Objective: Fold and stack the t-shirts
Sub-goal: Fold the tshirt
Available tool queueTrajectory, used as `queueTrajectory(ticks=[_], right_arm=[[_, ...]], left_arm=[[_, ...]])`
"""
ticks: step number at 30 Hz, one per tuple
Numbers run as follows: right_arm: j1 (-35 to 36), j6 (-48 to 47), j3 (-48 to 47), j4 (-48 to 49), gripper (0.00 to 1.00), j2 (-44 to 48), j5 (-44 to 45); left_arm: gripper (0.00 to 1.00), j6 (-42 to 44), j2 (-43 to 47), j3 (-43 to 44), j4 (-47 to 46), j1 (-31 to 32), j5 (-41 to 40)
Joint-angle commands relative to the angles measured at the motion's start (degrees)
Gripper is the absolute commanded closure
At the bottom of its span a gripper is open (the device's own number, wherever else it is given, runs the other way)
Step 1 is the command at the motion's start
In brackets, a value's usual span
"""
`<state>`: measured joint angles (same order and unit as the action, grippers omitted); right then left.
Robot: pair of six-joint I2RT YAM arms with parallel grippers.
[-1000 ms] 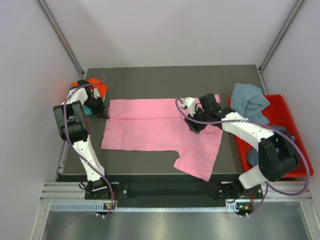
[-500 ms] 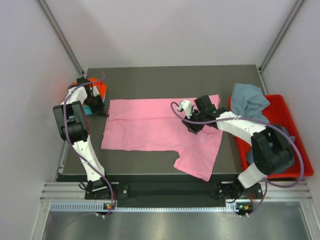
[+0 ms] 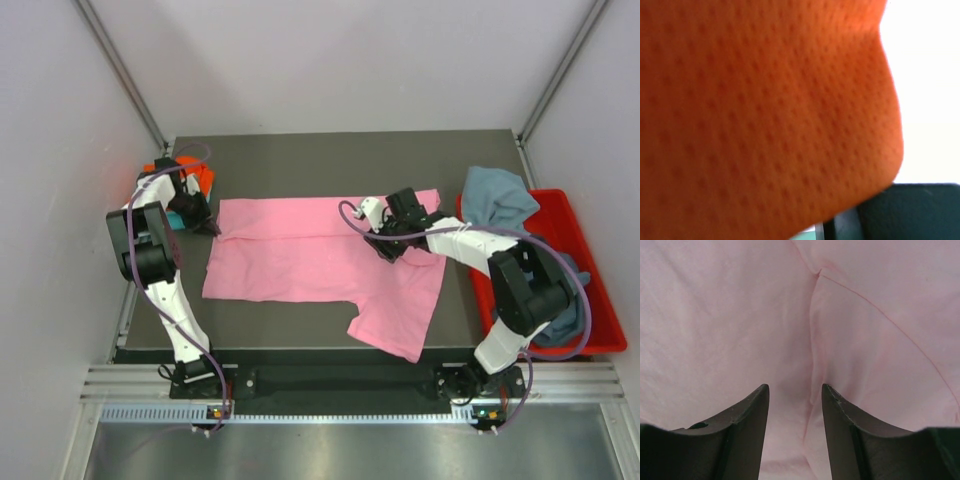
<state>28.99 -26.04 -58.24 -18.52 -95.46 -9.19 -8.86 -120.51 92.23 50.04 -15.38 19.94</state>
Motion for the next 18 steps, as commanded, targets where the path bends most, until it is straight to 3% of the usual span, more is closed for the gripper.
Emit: queueTrajectory(ticks=[1, 18], right_arm=[[-1.39, -1.29, -2.67, 2.27, 0.53, -0.34, 1.28], [-1.92, -3.31, -1.44, 2.88, 0.58, -1.39, 2.86]], left_arm=[[0.78, -0.19, 1.86, -0.38, -1.26, -0.18, 1.32], [0.79, -0.72, 1.77, -0.73, -1.88, -0.09, 1.68]])
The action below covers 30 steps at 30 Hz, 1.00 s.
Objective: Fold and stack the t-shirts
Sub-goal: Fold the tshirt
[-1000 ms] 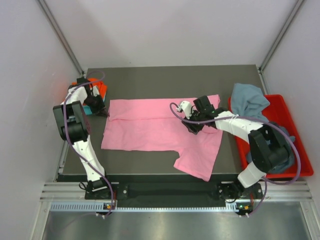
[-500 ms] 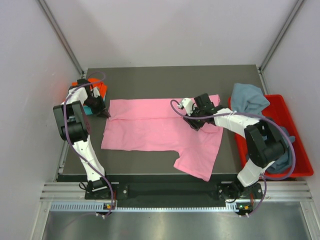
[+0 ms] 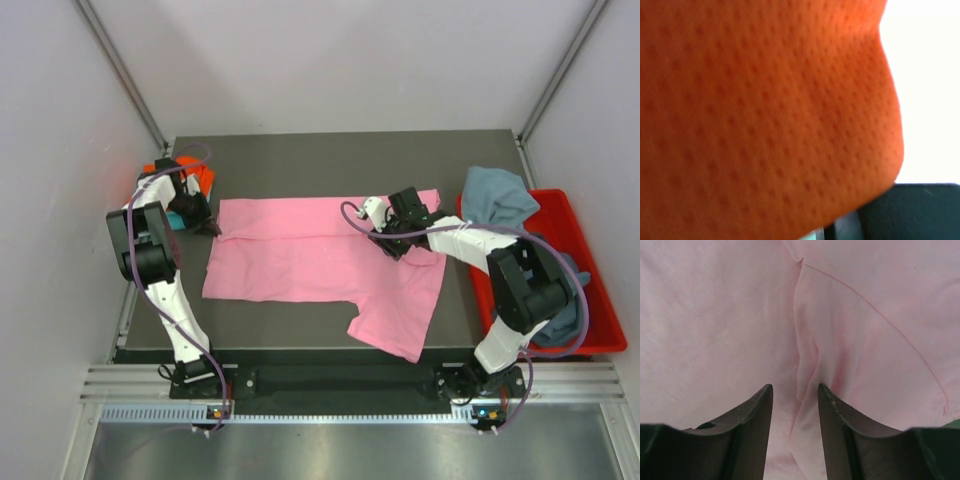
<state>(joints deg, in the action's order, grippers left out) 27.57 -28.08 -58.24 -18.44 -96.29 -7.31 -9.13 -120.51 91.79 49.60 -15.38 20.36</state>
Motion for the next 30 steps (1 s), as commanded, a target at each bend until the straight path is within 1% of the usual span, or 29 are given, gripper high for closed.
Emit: queueTrajectory(ticks=[1, 5, 12, 16, 25, 26, 28, 30], right_arm=[[-0.50, -1.63, -1.44, 2.97, 0.59, -0.65, 1.16], [-0.50, -2.51, -1.53, 3.49, 0.64, -0.92, 2.38], [-0.42, -3.21, -1.26, 3.49, 0.64, -1.09, 2.65], [-0.41, -3.48, -1.35, 3.67, 0.66, -1.44, 2.65], [-0.33, -4.35, -1.97, 3.41, 0.79, -1.62, 2.39], [-0.41, -4.36, -1.97, 3.32, 0.83, -1.62, 2.39], [-0.41, -4.36, -1.88, 3.23, 0.88, -1.44, 2.39], [-0.33, -4.44, -1.79, 3.23, 0.91, -1.36, 2.57]], left_arm=[[0.79, -0.45, 1.77, -0.29, -1.53, -0.09, 1.26], [0.78, -0.45, 1.77, -0.29, -1.53, -0.18, 1.44], [0.78, -0.81, 1.59, -0.12, -1.53, -0.09, 1.79], [0.78, -0.81, 1.68, -0.29, -1.70, -0.09, 1.61], [0.78, -0.98, 1.68, -0.38, -1.97, -0.09, 1.96], [0.79, -0.98, 1.59, -0.38, -1.97, -0.09, 2.05], [0.78, -1.07, 1.59, -0.29, -2.05, -0.09, 2.05], [0.79, -1.07, 1.59, -0.29, -2.14, -0.09, 2.05]])
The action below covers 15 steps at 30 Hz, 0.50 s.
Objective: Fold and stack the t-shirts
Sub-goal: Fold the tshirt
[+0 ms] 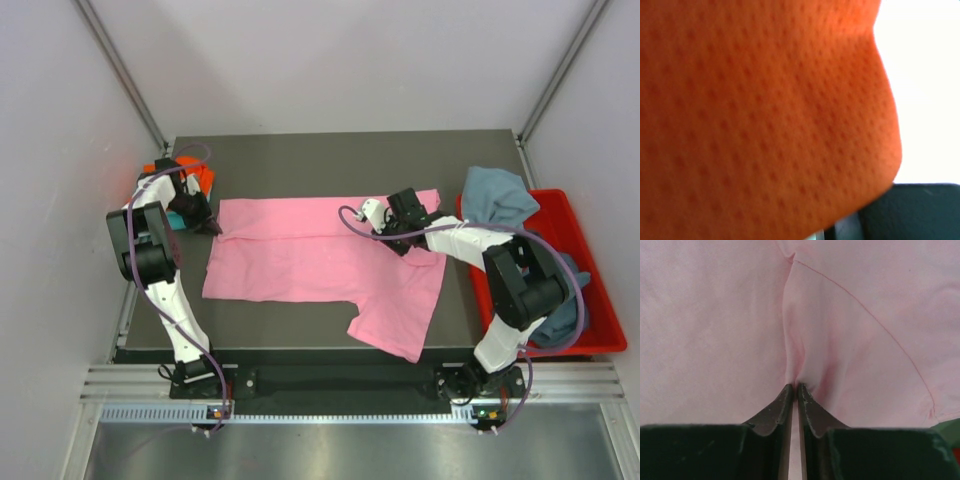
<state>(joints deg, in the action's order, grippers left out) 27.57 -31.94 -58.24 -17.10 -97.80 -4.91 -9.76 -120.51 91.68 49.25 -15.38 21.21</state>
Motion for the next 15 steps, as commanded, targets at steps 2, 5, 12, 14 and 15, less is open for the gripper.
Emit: queueTrajectory(ticks=[2, 5, 12, 14, 15], right_arm=[[-0.33, -0.58, -1.62, 2.16, 0.92, 0.24, 0.60], [-0.33, -0.13, -1.18, 3.04, 0.67, 0.42, 2.09], [-0.33, -0.49, -1.00, 2.51, 0.64, 0.07, 0.95], [-0.33, -0.92, -1.09, 2.60, 0.69, -0.20, 0.78], [-0.24, -1.19, -1.09, 2.60, 0.70, -0.37, 0.69]], left_arm=[[0.78, -0.52, 1.59, -0.27, -1.71, -0.18, 1.20], [0.78, -0.52, 1.51, -0.36, -1.88, -0.09, 1.20], [0.78, -0.61, 1.77, -0.54, -1.88, -0.18, 1.29], [0.78, -0.61, 1.86, -0.54, -1.88, -0.09, 1.20], [0.79, -0.61, 1.94, -0.62, -1.97, -0.09, 1.20]])
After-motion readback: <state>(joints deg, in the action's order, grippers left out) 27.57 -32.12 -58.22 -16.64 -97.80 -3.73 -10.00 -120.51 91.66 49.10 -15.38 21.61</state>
